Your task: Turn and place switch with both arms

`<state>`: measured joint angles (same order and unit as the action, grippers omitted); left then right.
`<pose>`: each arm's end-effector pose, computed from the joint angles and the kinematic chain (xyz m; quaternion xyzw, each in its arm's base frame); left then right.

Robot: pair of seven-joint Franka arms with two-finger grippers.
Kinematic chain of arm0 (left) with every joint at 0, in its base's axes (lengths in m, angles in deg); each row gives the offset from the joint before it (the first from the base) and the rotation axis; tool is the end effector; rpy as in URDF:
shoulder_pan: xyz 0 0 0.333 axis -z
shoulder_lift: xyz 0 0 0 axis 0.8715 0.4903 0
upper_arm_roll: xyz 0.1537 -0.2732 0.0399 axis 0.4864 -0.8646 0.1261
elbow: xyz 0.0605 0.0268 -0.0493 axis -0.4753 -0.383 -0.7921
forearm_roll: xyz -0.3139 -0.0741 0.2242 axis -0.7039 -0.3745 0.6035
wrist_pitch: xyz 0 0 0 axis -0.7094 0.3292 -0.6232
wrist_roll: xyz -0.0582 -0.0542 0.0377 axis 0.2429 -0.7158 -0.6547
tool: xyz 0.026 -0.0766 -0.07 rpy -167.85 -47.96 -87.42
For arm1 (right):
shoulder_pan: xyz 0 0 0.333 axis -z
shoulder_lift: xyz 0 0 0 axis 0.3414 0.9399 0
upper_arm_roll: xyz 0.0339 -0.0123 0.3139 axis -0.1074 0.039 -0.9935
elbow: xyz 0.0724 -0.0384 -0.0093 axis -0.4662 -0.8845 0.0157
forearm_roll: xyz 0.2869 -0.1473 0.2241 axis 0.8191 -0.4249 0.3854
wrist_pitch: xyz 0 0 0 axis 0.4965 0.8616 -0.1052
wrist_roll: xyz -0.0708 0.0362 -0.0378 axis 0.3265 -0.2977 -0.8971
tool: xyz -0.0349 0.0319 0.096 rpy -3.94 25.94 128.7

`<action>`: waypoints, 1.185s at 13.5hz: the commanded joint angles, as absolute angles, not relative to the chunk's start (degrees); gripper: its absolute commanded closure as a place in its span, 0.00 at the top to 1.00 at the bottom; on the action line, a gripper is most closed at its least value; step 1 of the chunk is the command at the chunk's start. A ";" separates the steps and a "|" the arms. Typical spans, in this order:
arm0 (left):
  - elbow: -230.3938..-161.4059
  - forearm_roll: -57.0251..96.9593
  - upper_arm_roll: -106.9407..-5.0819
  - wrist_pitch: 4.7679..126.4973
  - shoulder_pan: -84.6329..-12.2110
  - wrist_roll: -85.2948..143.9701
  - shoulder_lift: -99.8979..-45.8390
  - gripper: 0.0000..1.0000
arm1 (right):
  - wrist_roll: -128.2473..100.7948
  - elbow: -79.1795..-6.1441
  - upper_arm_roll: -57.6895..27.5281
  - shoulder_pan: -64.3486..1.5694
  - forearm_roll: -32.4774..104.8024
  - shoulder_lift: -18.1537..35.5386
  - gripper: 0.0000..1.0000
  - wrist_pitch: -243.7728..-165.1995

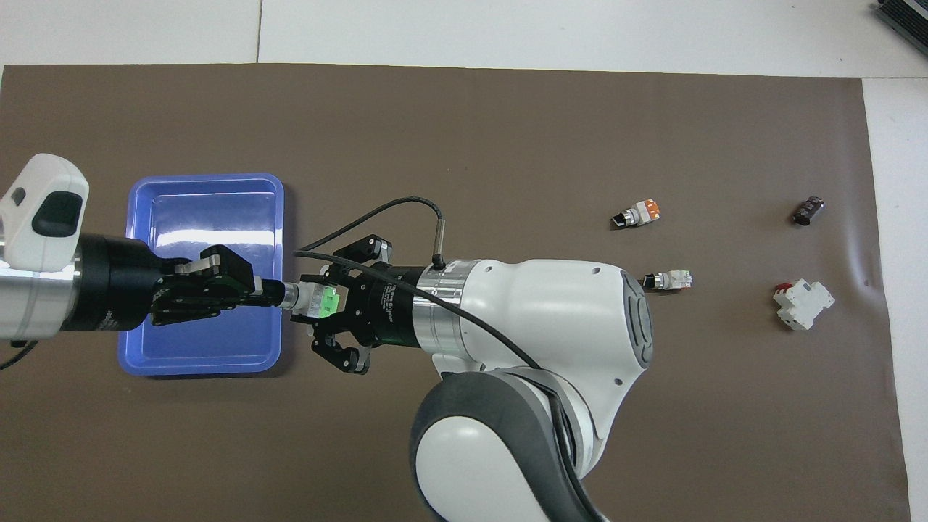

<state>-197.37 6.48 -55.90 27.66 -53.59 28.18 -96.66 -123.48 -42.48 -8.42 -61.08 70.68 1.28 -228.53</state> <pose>0.4746 -0.1429 0.6137 0.9405 0.1045 -0.0451 0.3202 0.4812 0.4253 0.5239 -0.5455 0.6824 0.3437 0.3446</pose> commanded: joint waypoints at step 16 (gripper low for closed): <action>-199.55 12.85 -55.44 22.70 -54.93 51.19 -98.31 0.00 | -123.15 -42.18 -8.23 -60.22 70.00 0.03 0.71 -229.18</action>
<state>-197.36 10.58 -55.94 25.49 -53.66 48.35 -96.94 -123.48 -42.52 -8.65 -61.55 70.58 1.49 -228.58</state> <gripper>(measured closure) 0.890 0.551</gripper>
